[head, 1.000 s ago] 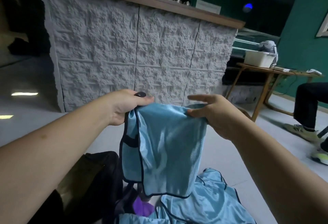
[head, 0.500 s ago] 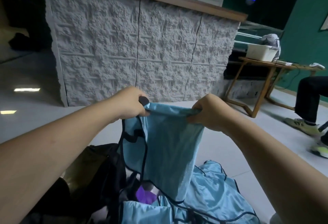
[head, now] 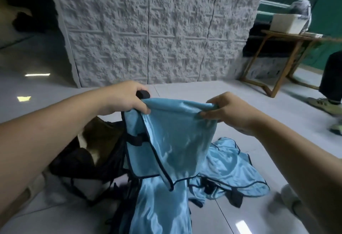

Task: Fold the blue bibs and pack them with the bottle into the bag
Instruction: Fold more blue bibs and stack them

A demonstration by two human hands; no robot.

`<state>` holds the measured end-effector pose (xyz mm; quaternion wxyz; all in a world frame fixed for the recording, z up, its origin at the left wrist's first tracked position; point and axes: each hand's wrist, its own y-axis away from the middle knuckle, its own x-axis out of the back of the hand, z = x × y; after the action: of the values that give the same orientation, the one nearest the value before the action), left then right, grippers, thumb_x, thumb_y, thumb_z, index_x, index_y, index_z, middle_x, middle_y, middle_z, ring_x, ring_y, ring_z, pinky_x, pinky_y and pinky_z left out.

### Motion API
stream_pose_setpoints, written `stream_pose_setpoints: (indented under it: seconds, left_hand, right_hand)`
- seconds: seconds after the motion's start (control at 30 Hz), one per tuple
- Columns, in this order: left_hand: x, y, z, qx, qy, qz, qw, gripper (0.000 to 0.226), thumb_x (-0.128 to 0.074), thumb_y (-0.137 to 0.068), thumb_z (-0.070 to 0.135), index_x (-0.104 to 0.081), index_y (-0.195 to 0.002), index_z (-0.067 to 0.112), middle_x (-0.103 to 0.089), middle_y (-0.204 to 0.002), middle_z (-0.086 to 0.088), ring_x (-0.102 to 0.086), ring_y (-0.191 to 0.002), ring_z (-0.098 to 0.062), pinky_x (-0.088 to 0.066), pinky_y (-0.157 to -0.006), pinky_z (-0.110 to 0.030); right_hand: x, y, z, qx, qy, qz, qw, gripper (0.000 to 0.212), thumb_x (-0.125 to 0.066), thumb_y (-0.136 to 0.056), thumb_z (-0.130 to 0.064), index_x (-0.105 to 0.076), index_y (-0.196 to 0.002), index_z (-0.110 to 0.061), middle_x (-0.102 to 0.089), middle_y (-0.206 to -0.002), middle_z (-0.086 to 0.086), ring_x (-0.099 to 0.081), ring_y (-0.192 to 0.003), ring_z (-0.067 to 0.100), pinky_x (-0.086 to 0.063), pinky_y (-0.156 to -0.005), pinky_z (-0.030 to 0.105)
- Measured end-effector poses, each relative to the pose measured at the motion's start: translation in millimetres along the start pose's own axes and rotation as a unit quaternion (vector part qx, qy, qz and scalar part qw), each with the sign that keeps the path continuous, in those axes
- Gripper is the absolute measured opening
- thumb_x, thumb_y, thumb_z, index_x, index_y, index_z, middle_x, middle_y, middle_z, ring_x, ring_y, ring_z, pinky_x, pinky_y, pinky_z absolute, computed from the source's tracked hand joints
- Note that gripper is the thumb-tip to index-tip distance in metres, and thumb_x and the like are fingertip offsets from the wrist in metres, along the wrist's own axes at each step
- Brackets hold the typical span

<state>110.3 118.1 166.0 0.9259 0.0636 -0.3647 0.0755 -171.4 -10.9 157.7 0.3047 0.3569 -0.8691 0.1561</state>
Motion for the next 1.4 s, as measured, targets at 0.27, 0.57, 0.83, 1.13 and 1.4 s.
stream_pose_setpoints:
  seconds: [0.27, 0.57, 0.83, 1.13, 1.4]
  left_hand:
    - [-64, 14, -67, 0.137, 0.133, -0.195, 0.962, 0.027, -0.076, -0.084, -0.004, -0.069, -0.108, 0.003, -0.077, -0.092, -0.010, -0.075, -0.083, -0.022, -0.058, -0.065, -0.028]
    - [-204, -29, -202, 0.154, -0.082, -0.060, 0.983, 0.045, -0.085, -0.073, 0.010, -0.063, -0.109, 0.024, -0.067, -0.101, -0.001, -0.062, -0.077, -0.012, -0.045, -0.058, -0.016]
    - [-238, -55, -226, 0.115, -0.230, 0.085, 0.963, 0.079, -0.085, -0.080, 0.024, -0.043, -0.147, 0.026, -0.047, -0.128, -0.007, -0.050, -0.119, -0.029, -0.044, -0.102, -0.042]
    - [-294, 8, -179, -0.259, -0.393, -0.287, 0.834, 0.051, -0.026, -0.108, 0.049, -0.064, -0.098, 0.018, -0.071, -0.091, -0.009, -0.061, -0.085, -0.034, -0.040, -0.105, -0.049]
    - [-252, 20, -190, -0.056, -0.484, -0.346, 0.802, 0.031, -0.056, -0.093, 0.044, -0.065, -0.091, 0.015, -0.063, -0.087, -0.009, -0.063, -0.084, -0.033, -0.048, -0.076, -0.037]
  right_hand:
    - [-61, 21, 62, -0.137, -0.108, -0.156, 0.972, 0.007, -0.072, -0.084, 0.002, -0.074, -0.078, 0.005, -0.068, -0.075, 0.020, -0.064, -0.071, 0.028, -0.048, -0.064, 0.031]
    - [-176, -8, 195, -0.177, 0.228, -0.167, 0.943, 0.015, -0.059, -0.089, -0.011, -0.072, -0.091, -0.005, -0.068, -0.087, 0.016, -0.068, -0.083, 0.032, -0.053, -0.071, 0.033]
    - [-218, -26, 245, -0.203, 0.234, -0.049, 0.949, 0.029, -0.067, -0.086, -0.028, -0.064, -0.110, -0.013, -0.064, -0.100, 0.010, -0.062, -0.098, 0.034, -0.047, -0.075, 0.034]
    - [-277, 24, 256, 0.029, 0.317, -0.200, 0.927, 0.077, -0.021, -0.094, -0.041, -0.009, -0.164, -0.011, 0.004, -0.172, 0.006, 0.017, -0.155, 0.020, 0.018, -0.122, 0.039]
    - [-283, 24, 238, -0.028, 0.362, -0.230, 0.903, 0.082, -0.033, -0.100, -0.047, 0.003, -0.164, -0.011, 0.011, -0.172, 0.006, 0.017, -0.157, 0.023, 0.012, -0.126, 0.048]
